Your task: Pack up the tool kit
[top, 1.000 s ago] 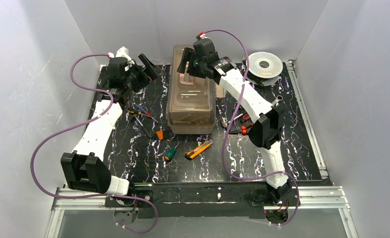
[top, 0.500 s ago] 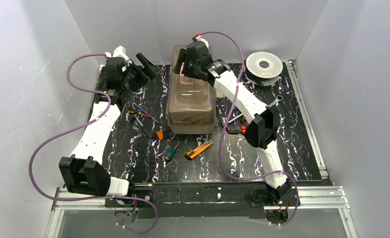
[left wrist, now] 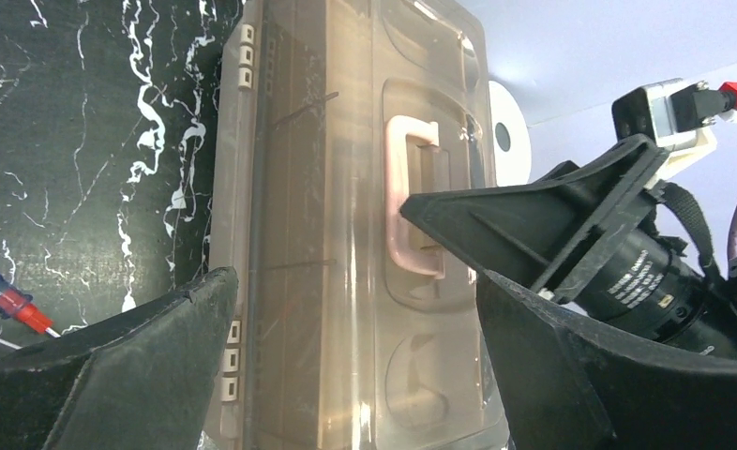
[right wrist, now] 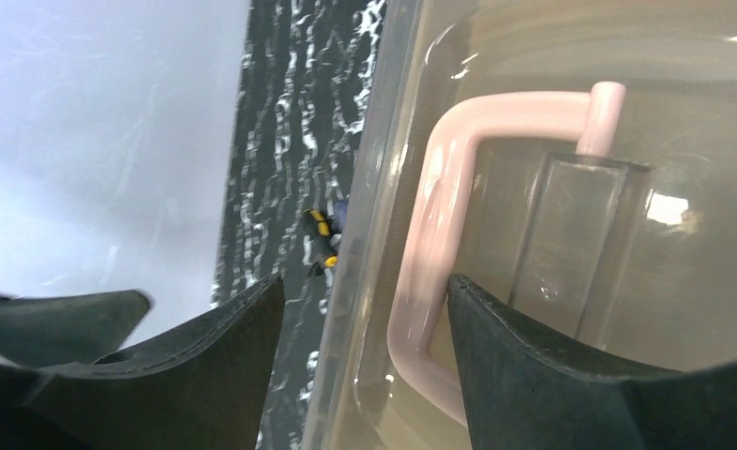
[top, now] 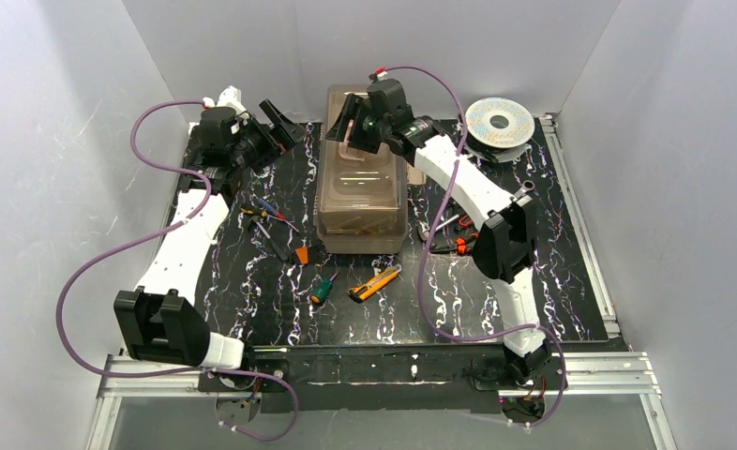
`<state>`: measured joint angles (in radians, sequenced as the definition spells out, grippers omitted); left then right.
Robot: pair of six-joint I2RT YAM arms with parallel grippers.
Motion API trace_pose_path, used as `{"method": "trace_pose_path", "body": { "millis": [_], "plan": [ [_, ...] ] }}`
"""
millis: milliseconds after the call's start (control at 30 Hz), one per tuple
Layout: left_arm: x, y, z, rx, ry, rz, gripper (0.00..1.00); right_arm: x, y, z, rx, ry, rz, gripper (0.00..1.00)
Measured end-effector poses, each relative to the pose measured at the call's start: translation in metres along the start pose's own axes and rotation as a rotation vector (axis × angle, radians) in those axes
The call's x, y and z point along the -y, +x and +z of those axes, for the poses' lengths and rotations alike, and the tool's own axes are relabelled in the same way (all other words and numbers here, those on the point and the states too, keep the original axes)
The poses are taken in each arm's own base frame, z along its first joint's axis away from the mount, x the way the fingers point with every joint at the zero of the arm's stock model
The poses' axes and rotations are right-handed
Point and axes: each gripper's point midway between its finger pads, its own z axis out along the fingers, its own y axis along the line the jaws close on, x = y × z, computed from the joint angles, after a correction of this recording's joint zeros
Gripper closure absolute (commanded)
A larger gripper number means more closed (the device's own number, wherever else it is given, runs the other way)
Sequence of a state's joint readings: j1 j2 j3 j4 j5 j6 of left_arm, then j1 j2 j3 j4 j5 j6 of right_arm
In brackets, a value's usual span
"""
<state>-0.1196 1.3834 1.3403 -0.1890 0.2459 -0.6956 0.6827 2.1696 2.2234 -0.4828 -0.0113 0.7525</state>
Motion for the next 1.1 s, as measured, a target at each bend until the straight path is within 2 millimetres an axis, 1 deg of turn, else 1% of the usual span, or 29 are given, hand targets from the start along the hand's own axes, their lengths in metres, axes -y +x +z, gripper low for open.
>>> {"method": "trace_pose_path", "body": {
  "millis": [133,267,333,433,633,667,800,867,1000,1100],
  "plan": [
    [-0.005,0.01,0.012,-0.045,0.004,-0.009,0.0,0.0,-0.004,-0.005,-0.037,-0.091,0.078,0.31],
    [-0.012,0.02,0.022,-0.089,-0.004,-0.018,0.01,-0.004,-0.007,-0.007,-0.065,-0.156,0.119,0.36],
    [-0.011,0.019,0.026,-0.099,0.003,-0.018,0.0,-0.008,-0.007,-0.009,-0.077,-0.212,0.149,0.43],
    [-0.004,0.016,0.032,-0.109,0.028,-0.017,0.0,-0.015,-0.006,-0.013,-0.102,-0.305,0.208,0.44],
    [0.009,0.012,0.042,-0.137,0.083,-0.029,0.11,-0.026,-0.006,-0.02,-0.138,-0.415,0.253,0.45],
    [0.011,0.012,0.046,-0.146,0.092,-0.033,0.12,-0.028,-0.005,-0.021,-0.143,-0.432,0.254,0.45],
    [0.016,0.012,0.06,-0.18,0.126,-0.05,0.25,-0.035,-0.005,-0.025,-0.157,-0.467,0.259,0.46],
    [0.017,0.014,0.069,-0.204,0.14,-0.065,0.28,-0.037,-0.006,-0.026,-0.156,-0.48,0.256,0.47],
    [0.018,0.018,0.082,-0.24,0.16,-0.092,0.29,-0.038,-0.006,-0.027,-0.155,-0.485,0.255,0.54],
    [0.017,0.02,0.091,-0.263,0.167,-0.111,0.26,-0.034,-0.006,-0.026,-0.157,-0.475,0.259,0.55]
  ]
}}
